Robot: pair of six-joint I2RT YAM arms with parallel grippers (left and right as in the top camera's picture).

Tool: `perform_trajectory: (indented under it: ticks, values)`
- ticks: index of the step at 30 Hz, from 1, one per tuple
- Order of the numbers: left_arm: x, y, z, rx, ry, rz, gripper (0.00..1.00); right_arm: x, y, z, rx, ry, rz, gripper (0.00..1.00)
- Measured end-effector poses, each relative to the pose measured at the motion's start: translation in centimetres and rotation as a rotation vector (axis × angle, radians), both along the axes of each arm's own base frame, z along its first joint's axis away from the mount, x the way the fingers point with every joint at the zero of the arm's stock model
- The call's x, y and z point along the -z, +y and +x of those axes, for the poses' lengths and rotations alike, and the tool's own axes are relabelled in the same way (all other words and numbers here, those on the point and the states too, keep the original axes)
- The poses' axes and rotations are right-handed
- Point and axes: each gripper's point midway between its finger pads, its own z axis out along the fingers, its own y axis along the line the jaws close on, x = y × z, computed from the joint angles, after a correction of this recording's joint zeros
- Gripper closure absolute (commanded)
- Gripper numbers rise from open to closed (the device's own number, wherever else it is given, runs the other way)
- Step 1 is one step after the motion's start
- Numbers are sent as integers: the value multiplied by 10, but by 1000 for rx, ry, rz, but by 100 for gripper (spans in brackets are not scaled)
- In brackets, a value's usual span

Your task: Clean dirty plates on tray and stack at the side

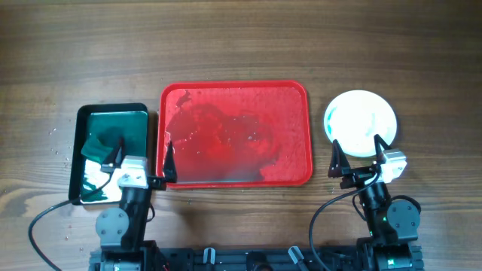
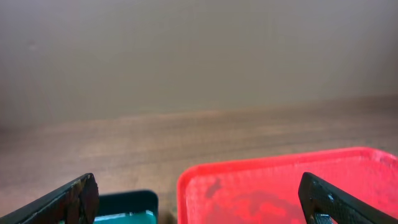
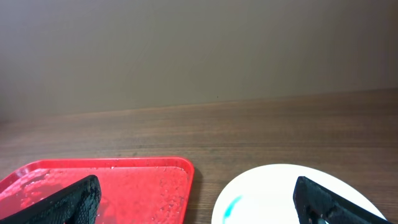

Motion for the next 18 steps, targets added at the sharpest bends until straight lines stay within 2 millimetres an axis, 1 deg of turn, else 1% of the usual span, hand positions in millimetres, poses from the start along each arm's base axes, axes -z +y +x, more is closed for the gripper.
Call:
perform_trajectory:
  ticks: [1,2,3,9,18]
  values:
    - [5,0,0,0,15,0,0,0,0,0,0,0,0,0]
    - [16,0,0,0,56,2,0,0,0,0,0,0,0,0]
    - [19,0,0,0,65,3,0,0,0,0,0,0,0,0]
    - [19,0,0,0,65,4,0,0,0,0,0,0,0,2]
    - [20,0,0,0,66,4,0,0,0,0,0,0,0,0]
